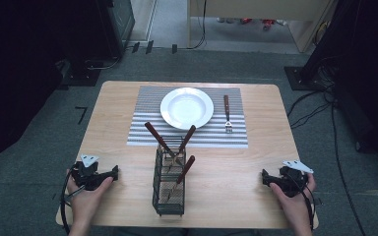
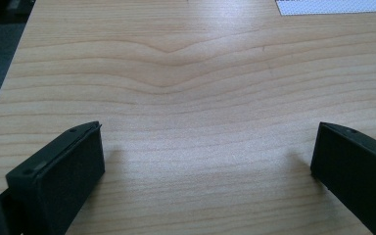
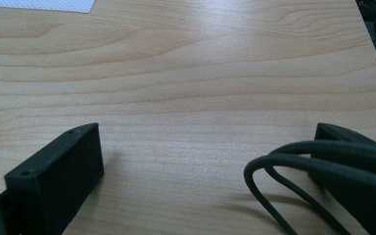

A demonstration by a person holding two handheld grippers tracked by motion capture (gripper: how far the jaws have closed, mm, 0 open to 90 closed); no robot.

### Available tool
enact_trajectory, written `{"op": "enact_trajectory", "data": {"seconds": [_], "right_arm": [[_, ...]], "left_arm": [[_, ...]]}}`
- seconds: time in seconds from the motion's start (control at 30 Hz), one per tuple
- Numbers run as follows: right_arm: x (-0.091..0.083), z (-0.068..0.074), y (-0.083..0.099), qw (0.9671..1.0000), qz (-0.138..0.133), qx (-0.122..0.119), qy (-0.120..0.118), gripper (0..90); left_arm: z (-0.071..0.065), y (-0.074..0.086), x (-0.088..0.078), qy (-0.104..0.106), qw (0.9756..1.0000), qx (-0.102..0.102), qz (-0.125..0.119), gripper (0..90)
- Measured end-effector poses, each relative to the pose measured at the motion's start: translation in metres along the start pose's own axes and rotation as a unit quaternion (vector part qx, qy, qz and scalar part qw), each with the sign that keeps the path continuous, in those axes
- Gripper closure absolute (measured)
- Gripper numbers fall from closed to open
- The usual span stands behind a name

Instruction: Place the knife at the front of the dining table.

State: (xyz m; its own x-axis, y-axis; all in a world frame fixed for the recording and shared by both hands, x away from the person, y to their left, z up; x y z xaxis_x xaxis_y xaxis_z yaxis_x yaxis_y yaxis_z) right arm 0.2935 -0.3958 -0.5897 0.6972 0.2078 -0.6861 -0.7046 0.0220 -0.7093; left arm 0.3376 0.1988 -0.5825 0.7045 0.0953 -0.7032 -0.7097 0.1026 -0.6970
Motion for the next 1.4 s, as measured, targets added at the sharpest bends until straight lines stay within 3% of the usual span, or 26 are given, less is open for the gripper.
{"op": "enact_trajectory", "data": {"seconds": [0.1,0.13,0.17,0.3,0.47,0.53,0.63,0.77,0.87,0.9,0.93,0.97,1.0,1.17,1.23,1.4], "right_arm": [[0.000,0.000,0.000,1.0000,0.000,0.000,0.000,0.0],[0.000,0.000,0.000,1.0000,0.000,0.000,0.000,0.0],[0.000,0.000,0.000,1.0000,0.000,0.000,0.000,0.0],[0.000,0.000,0.000,1.0000,0.000,0.000,0.000,0.0],[0.000,0.000,0.000,1.0000,0.000,0.000,0.000,0.0],[0.000,0.000,0.000,1.0000,0.000,0.000,0.000,0.0],[0.000,0.000,0.000,1.0000,0.000,0.001,0.000,0.0],[0.000,0.000,0.000,1.0000,0.001,0.001,0.000,0.0],[0.000,0.000,0.000,1.0000,0.001,0.002,0.000,0.0],[0.000,0.000,0.000,1.0000,0.001,0.002,0.000,0.0],[0.000,0.000,0.000,1.0000,0.001,0.002,0.000,0.0],[0.000,0.000,0.000,1.0000,0.001,0.002,0.000,0.0],[0.000,0.000,0.000,1.0000,0.001,0.001,0.000,0.0],[0.000,0.000,0.000,1.0000,0.001,0.002,0.000,0.0],[0.000,0.000,0.000,1.0000,0.001,0.002,0.000,0.0],[0.000,0.000,0.000,1.0000,0.001,0.002,0.000,0.0]], "left_arm": [[0.001,0.000,-0.001,-0.002,0.9999,-0.007,0.014,0.0],[0.000,-0.001,-0.003,0.008,0.9998,-0.017,0.012,0.0],[-0.001,-0.004,-0.008,0.019,0.9995,-0.025,-0.002,0.0],[-0.003,-0.013,-0.018,0.014,0.9993,-0.024,-0.023,0.0],[-0.022,-0.031,-0.041,0.049,0.9972,-0.025,-0.051,0.0],[-0.025,-0.034,-0.044,0.052,0.9968,-0.021,-0.056,0.0],[-0.037,-0.049,-0.057,0.081,0.9939,-0.026,-0.071,0.0],[-0.046,-0.061,-0.063,0.098,0.9915,-0.031,-0.081,0.0],[-0.061,-0.072,-0.071,0.129,0.9870,-0.037,-0.088,1.5],[-0.061,-0.072,-0.071,0.129,0.9870,-0.037,-0.088,6.4],[-0.068,-0.078,-0.075,0.144,0.9841,-0.046,-0.094,7.0],[-0.068,-0.078,-0.075,0.144,0.9841,-0.046,-0.094,7.0],[-0.076,-0.083,-0.080,0.154,0.9823,-0.042,-0.098,7.0],[-0.091,-0.095,-0.092,0.160,0.9805,-0.036,-0.108,9.3],[-0.096,-0.101,-0.096,0.159,0.9792,-0.040,-0.119,23.1],[-0.113,-0.109,-0.103,0.169,0.9766,-0.039,-0.127,23.1]]}}
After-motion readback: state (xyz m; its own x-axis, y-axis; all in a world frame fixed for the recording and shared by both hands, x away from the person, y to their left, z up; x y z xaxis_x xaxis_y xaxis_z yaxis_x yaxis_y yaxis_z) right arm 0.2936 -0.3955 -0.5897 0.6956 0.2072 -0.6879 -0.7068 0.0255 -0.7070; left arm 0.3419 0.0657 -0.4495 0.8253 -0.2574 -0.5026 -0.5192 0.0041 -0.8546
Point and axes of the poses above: each handheld gripper's, and its own axes: x roughly forward along the jaws, y roughly out of its underside, z roughly to its left, the point moved 9 cm from there along x, roughly forward along the jaws, and after that the axes turned 11 degrees about -y, right-handed, at the moved point
